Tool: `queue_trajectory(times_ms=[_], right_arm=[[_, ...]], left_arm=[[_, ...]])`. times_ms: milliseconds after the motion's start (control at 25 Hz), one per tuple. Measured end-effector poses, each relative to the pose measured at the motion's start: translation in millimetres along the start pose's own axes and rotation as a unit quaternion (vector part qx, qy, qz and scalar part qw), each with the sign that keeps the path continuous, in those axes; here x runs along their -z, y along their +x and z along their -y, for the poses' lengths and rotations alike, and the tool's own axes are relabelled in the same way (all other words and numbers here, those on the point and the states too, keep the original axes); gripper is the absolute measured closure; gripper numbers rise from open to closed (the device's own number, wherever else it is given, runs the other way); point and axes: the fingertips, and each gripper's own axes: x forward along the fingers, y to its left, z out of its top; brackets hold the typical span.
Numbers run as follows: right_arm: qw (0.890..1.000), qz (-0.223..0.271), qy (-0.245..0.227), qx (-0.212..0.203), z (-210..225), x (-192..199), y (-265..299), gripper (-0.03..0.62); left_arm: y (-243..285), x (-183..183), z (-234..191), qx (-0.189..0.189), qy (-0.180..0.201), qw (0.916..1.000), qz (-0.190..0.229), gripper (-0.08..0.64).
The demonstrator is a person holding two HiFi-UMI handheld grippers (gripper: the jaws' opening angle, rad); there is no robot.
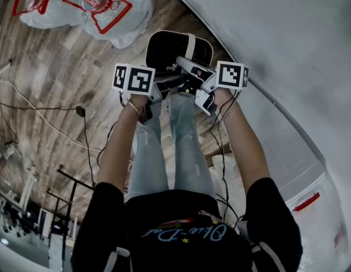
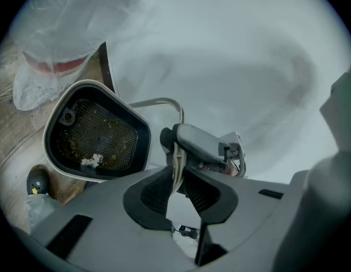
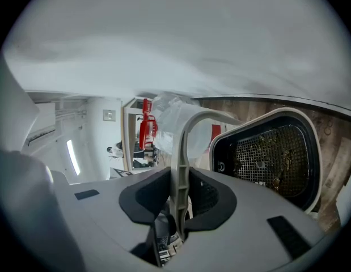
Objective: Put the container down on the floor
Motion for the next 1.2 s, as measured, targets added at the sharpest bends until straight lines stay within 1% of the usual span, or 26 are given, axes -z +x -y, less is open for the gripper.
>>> queue_trajectory(times_ms=[240, 360, 520, 680, 1000, 1200], right_arm=[[0.999, -0.03, -0.015, 0.021, 25, -2, 16, 0.519], [0.998, -0.046, -0.02, 0.031, 41, -3, 28, 0.518], [0.998, -0.046, -0.021, 0.036, 56, -6, 35, 0.52], [0.996, -0.059, -0.03, 0.051, 73, -3, 42, 0.518], [0.992, -0.079, -0.046, 0.084, 108, 5, 54, 0.518], [0.993, -0.069, -0.043, 0.091, 125, 7, 53, 0.518]], left_arm=[[9, -7, -27, -0.003, -0.004, 1.0, -0.001, 0.502], [13, -12, -46, -0.006, -0.013, 0.9999, -0.004, 0.5], [18, -17, -61, -0.015, -0.007, 0.9999, -0.003, 0.499], [26, -15, -78, -0.017, 0.003, 0.9998, -0.01, 0.499], [39, -11, -112, -0.019, -0.006, 0.9998, -0.009, 0.499], [49, -9, -123, -0.024, -0.009, 0.9996, -0.011, 0.499]])
